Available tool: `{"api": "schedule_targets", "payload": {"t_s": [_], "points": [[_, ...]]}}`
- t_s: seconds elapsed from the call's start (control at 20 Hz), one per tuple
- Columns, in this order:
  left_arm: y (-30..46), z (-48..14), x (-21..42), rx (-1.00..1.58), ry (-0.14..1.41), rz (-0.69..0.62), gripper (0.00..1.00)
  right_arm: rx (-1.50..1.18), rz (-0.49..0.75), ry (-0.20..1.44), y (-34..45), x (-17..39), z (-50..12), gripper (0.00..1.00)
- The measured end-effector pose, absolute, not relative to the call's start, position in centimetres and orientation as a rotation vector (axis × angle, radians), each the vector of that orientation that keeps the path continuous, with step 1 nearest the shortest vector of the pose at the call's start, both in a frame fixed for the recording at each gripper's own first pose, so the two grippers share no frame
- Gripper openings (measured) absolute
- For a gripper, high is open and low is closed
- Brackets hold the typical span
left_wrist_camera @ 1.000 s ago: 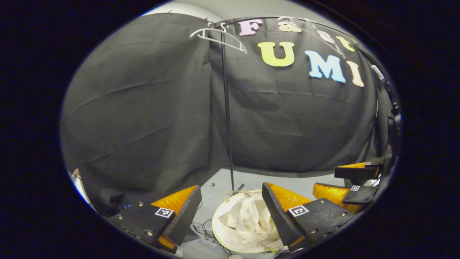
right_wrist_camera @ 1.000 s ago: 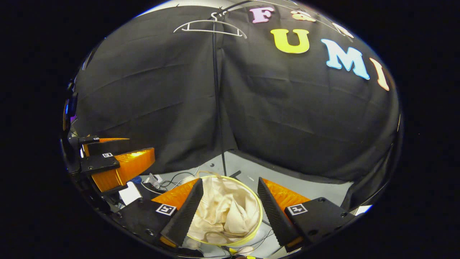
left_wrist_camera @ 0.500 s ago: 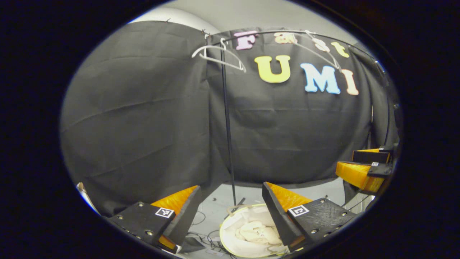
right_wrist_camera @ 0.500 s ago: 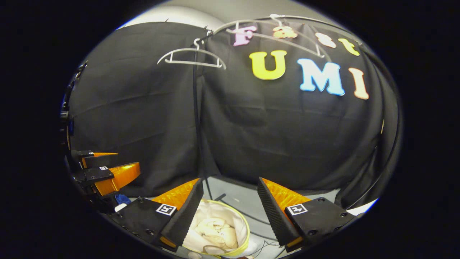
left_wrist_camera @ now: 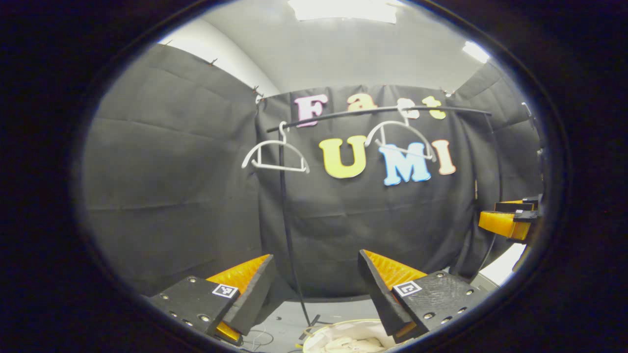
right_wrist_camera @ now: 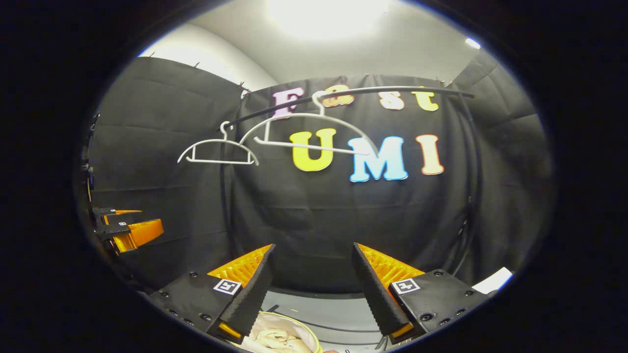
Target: Grasp the clothes on the hanger with both hands and then place them into the laundry hamper below.
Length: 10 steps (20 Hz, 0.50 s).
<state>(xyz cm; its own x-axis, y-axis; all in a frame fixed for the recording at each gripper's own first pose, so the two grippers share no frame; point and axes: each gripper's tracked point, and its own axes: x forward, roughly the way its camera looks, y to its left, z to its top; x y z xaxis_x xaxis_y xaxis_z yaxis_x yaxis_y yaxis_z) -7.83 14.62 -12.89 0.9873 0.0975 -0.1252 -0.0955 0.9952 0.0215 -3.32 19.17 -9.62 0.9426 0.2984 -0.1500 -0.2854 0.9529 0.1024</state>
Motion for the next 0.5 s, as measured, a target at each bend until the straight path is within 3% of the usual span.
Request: {"api": "schedule_targets", "payload": {"t_s": [0.05,0.15,0.5], "points": [[14.3,-12.1,-7.5,0.015,0.113,0.070,1.00,0.056,0.256,0.152,17.5,-3.7,-8.9,0.99],[13.8,-11.0,-7.5,0.002,0.096,0.042,1.00,0.017,0.199,0.096,15.3,-4.5,-6.9,0.92],[12.6,-7.9,-7.2,-0.015,0.045,0.001,1.00,0.007,0.125,0.079,12.7,-5.8,-5.7,0.96]]}}
